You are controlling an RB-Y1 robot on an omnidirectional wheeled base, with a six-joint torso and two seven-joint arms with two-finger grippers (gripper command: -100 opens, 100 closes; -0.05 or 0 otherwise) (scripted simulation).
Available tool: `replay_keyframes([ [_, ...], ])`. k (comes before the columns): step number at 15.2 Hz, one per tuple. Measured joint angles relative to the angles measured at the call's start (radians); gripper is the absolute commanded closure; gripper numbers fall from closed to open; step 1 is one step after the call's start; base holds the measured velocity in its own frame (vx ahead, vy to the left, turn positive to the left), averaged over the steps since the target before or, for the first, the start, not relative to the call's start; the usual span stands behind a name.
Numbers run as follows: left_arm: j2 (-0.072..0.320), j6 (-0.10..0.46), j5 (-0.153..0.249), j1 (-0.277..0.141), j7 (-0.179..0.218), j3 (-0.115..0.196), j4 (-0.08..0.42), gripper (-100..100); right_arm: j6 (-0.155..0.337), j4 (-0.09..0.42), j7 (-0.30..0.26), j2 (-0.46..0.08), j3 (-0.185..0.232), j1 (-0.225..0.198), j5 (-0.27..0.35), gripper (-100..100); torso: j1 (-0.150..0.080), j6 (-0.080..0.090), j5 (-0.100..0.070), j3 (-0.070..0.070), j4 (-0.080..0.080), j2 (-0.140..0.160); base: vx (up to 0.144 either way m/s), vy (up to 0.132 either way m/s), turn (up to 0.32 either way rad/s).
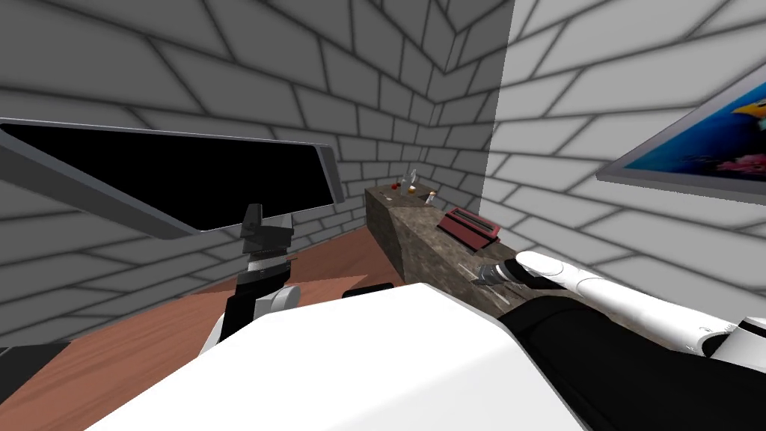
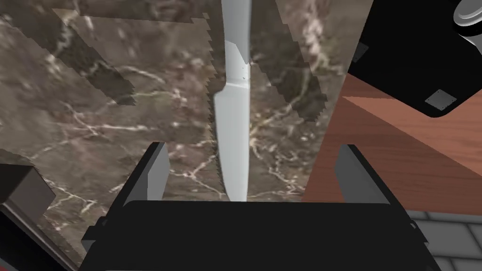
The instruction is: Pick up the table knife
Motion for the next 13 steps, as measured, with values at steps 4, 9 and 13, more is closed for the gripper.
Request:
replay_keyframes([
  [4,0.000,0.000,0.000,0.000,0.000,0.000,0.000,0,0.005,0.032,0.010,0.015,0.028,0.003,0.016,-100,0.002,0.000,0.000,-0.001,0.000,-0.002,0.032,-0.018,0.091],
  [9,0.000,0.000,0.000,0.000,0.000,0.000,0.000,0,0.016,0.047,0.025,0.031,0.041,-0.002,0.019,100,-0.002,-0.001,-0.005,-0.002,-0.001,-0.003,0.008,-0.001,0.003],
  [13,0.000,0.000,0.000,0.000,0.000,0.000,0.000,0,0.001,0.032,0.009,0.006,0.028,-0.009,0.019,100,-0.002,0.000,-0.004,0.000,0.000,0.000,-0.025,0.010,-0.088],
])
